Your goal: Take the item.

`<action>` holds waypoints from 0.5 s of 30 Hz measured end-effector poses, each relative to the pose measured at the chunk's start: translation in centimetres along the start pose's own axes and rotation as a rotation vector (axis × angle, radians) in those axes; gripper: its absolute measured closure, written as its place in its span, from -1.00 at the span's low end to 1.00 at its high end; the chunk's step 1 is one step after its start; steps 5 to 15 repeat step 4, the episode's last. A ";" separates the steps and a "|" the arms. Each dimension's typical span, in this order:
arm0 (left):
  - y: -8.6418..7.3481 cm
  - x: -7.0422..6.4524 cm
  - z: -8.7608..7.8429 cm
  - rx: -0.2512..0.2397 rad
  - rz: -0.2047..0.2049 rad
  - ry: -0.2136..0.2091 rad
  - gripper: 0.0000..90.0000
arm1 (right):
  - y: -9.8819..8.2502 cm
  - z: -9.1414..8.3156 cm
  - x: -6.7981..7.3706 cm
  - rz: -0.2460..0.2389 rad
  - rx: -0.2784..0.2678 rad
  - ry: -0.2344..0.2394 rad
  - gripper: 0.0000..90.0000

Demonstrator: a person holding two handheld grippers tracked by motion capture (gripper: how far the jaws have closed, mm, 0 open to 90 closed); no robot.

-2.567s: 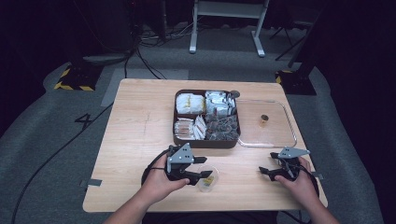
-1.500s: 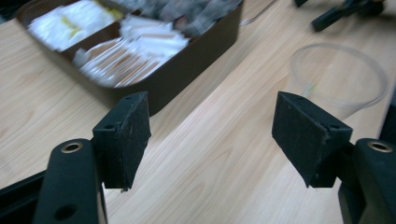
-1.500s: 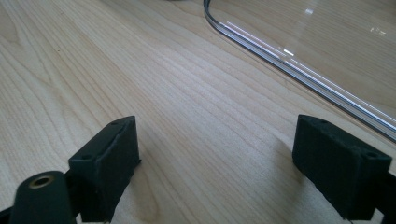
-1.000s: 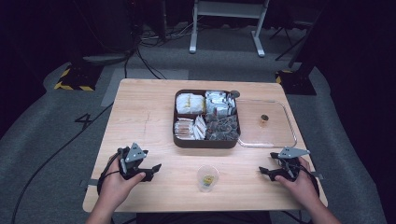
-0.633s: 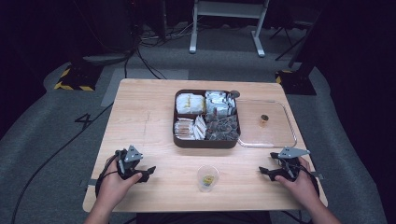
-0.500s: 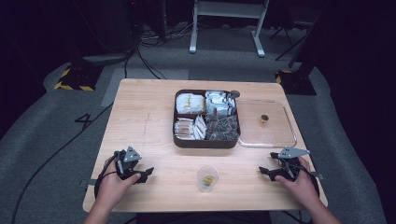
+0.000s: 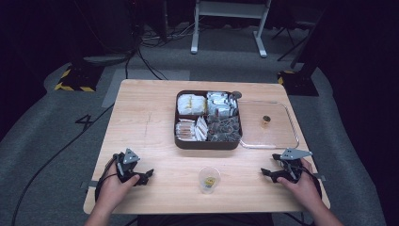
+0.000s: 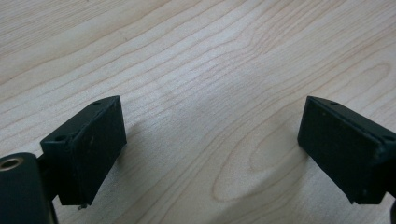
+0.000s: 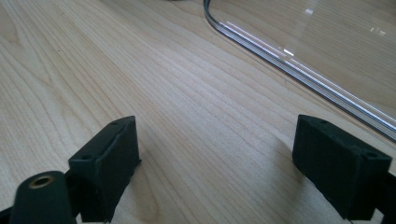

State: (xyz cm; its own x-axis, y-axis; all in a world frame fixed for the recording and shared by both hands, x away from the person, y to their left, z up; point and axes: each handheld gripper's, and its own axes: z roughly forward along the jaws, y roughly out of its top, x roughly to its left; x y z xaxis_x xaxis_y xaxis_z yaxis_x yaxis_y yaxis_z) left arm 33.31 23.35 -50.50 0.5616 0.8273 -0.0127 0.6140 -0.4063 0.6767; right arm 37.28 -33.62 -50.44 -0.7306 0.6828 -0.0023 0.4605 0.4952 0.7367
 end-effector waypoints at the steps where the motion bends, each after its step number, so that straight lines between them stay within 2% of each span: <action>1: 0.0 0.0 0.0 -0.003 -0.003 0.004 -0.83 | 0.0 0.0 0.0 0.000 0.000 0.000 -0.67; 4: -0.1 -0.3 -0.1 0.001 -0.024 0.022 -0.84 | 0.0 0.0 0.0 0.000 0.000 0.000 -0.67; 15: -0.1 -0.3 -0.1 0.001 -0.024 0.022 -0.84 | 0.0 0.0 0.0 0.000 0.000 0.000 -0.67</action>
